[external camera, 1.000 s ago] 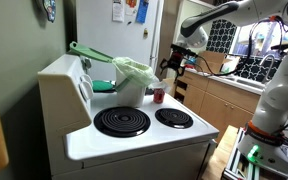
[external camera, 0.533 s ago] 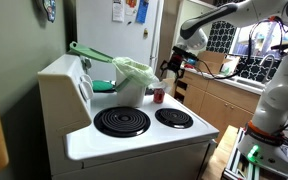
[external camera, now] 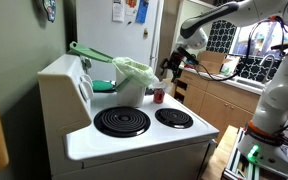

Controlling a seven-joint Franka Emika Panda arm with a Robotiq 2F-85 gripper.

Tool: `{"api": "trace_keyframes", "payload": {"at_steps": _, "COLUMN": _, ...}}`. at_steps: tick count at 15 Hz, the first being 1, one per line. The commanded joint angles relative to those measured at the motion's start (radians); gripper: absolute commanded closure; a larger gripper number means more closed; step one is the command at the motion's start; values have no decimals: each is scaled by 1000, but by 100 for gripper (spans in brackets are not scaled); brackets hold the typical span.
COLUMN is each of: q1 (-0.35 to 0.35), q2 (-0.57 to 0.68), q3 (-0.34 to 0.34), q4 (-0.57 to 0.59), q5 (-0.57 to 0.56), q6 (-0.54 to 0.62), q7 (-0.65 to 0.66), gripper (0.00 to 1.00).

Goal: Pick up the red coke can and put it in the bin

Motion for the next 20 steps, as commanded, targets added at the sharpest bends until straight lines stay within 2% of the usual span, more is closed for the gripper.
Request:
{"api": "trace_keyframes", "payload": {"at_steps": 1, "q1": 2, "q2": -2, "q3": -2, "q4": 2, "q5": -1, "q6": -2, "q7": -9, "gripper": 0}}
{"api": "trace_keyframes", "payload": {"at_steps": 4, "q1": 8, "q2": 24, "q3": 2, "q4": 42, "q5": -101, "q6": -87, "q7": -94, "gripper": 0}}
{"api": "trace_keyframes", "payload": {"at_steps": 6, "q1": 12, "q2": 26, "q3": 15, "q4": 66, "q5": -189, "q6": -141, "q7": -92, "gripper": 0}}
{"api": "trace_keyframes", "payload": {"at_steps": 10, "q1": 32, "q2": 30, "q3": 42, "q4": 106, "q5": -318, "q6": -141, "q7": -172, "gripper": 0}}
{"api": "trace_keyframes", "payload": {"at_steps": 11, "q1": 25, "q2": 22, "q3": 29, "q4": 85, "q5": -262, "q6": -134, "q7": -138, "gripper": 0}}
{"api": "trace_keyframes", "payload": {"at_steps": 17, "q1": 27, "q2": 24, "q3": 30, "q4": 92, "q5": -267, "q6": -134, "q7": -138, "gripper": 0}}
{"api": "trace_keyframes", "payload": {"at_steps": 20, "q1": 45, "q2": 15, "q3": 46, "q4": 89, "q5": -335, "q6": -74, "q7": -272, "gripper": 0}}
